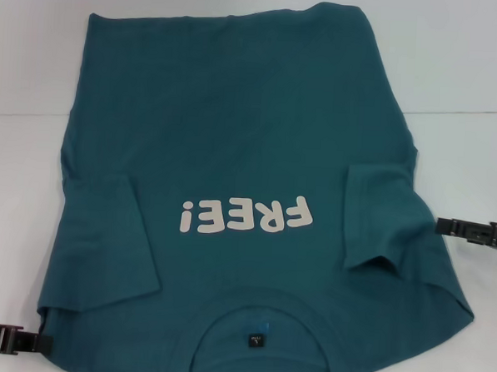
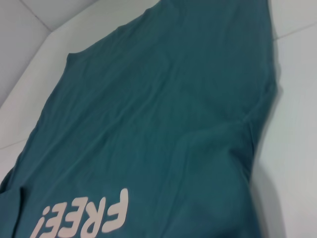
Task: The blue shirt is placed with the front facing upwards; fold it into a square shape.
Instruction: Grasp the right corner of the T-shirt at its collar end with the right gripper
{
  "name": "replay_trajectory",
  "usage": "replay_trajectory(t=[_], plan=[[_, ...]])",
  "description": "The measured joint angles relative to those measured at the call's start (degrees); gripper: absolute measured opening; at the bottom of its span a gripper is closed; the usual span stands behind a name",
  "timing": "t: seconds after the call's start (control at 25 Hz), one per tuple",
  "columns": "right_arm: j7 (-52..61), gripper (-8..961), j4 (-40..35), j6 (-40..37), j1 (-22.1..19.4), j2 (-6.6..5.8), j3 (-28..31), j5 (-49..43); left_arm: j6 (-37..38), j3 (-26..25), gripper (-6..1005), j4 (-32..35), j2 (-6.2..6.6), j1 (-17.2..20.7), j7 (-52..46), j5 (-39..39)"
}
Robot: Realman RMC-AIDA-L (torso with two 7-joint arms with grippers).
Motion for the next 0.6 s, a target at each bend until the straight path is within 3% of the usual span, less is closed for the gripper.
replay_trajectory(t=[0.28,0.6], plan=[[-1.59,944,0.66,4.84,1.21,1.93,-1.37,-0.18,-0.43,0.0,28,-0.12,-0.06,-0.13,-0.02,-0.08],[-2.73,944,2.82,7.65,1.55,2.4,-2.5,0.08,-0.49,0.0,29,-0.15,-0.04,-0.24,-0.1,-0.08]])
